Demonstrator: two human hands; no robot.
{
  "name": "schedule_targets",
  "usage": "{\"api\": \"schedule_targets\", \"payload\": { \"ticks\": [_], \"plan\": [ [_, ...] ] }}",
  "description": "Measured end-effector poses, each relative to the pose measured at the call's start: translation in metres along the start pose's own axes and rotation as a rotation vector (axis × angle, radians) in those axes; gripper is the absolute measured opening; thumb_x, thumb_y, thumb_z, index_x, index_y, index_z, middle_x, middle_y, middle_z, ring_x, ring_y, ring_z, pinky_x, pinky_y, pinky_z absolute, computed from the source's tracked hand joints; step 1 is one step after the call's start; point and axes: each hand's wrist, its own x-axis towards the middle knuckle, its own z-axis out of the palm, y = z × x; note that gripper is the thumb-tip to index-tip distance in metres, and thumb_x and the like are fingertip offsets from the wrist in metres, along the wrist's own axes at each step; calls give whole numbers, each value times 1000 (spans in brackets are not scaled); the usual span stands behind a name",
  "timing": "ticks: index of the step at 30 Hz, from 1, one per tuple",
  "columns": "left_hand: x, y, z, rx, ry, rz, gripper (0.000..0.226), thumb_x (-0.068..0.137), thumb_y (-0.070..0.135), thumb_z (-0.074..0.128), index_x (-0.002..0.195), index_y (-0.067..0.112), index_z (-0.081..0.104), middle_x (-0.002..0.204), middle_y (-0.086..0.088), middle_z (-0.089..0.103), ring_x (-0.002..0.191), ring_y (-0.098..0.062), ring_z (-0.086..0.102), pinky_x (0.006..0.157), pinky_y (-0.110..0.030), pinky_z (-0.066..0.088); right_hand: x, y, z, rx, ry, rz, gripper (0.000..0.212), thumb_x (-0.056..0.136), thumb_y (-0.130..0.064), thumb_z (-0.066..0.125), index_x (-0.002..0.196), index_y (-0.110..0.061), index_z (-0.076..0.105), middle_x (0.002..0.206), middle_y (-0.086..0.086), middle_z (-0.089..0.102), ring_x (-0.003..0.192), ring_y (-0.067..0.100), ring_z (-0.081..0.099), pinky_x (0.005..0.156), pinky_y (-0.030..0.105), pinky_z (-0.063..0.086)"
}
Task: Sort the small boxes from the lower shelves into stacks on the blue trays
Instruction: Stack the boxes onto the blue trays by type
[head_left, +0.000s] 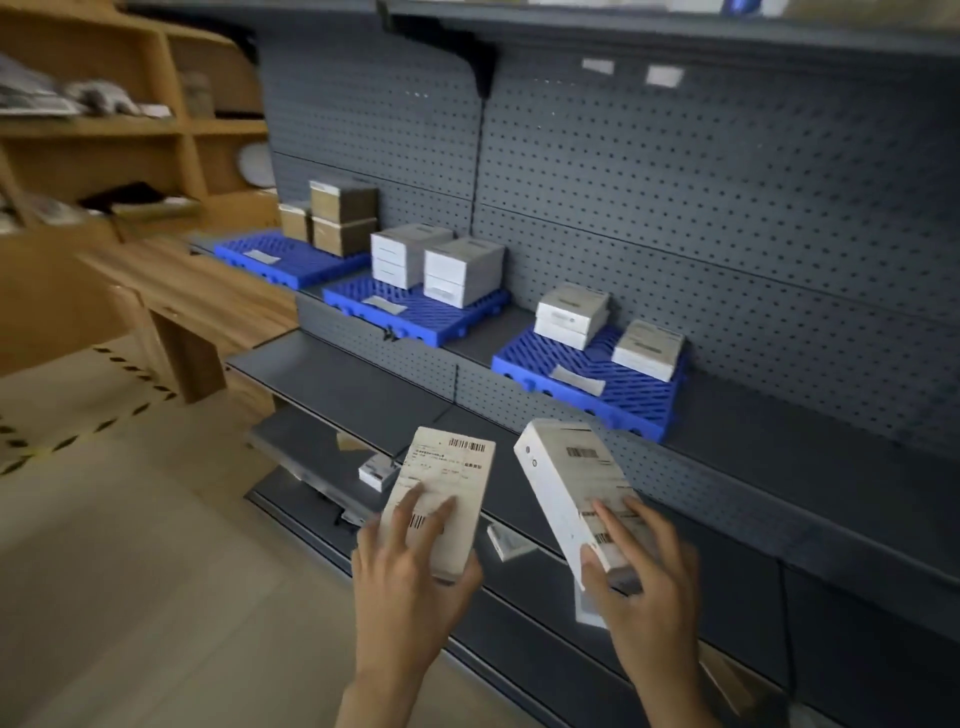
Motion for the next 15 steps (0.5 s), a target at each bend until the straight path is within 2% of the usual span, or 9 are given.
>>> {"api": "schedule_targets", "payload": {
  "ticks": [4, 6, 9, 12, 14, 15],
  "plan": [
    [34, -10, -11, 22, 10, 11, 57, 74, 54, 72, 128, 35, 66, 147, 4, 51, 113, -31, 49, 93, -47, 48, 28, -20, 10, -4, 51, 0, 53, 81, -57, 60, 131, -40, 66, 140, -10, 54, 111, 26, 49, 90, 9, 32],
    [53, -9, -10, 27, 16, 36, 58, 74, 53, 74, 129, 35, 65, 147, 4, 51, 114, -30, 48, 92, -46, 48, 43, -25, 10, 2, 92, 6, 52, 82, -57, 59, 130, -40, 66, 140, -10, 54, 113, 25, 48, 90, 14, 34],
    [86, 2, -2, 7, 25, 91, 58, 74, 51, 74, 129, 35, 66, 146, 5, 52, 113, -29, 49, 94, -46, 47, 63, -22, 8, 26, 158, 16, 50, 83, -55, 61, 129, -39, 67, 139, -9, 54, 119, 25, 49, 93, 33, 39],
    [122, 19, 16, -16, 14, 138, 60, 75, 53, 73, 131, 35, 64, 148, 5, 50, 114, -29, 49, 93, -46, 49, 84, -10, 4, 40, 220, 34, 48, 83, -51, 65, 130, -38, 67, 139, -11, 54, 121, 25, 49, 92, 32, 44],
    [147, 32, 32, -27, 11, 173, 60, 75, 54, 72, 131, 35, 63, 148, 6, 49, 114, -29, 49, 91, -46, 49, 98, 1, 1, 21, 260, 70, 46, 84, -39, 77, 129, -39, 66, 139, -11, 55, 118, 21, 46, 87, 27, 42],
    [160, 39, 41, -29, 8, 191, 60, 75, 55, 71, 132, 35, 63, 149, 6, 49, 114, -29, 49, 91, -46, 49, 106, 7, 0, -9, 285, 88, 49, 83, -30, 82, 129, -38, 66, 138, -10, 55, 116, 20, 45, 85, 29, 42]
  ]
}}
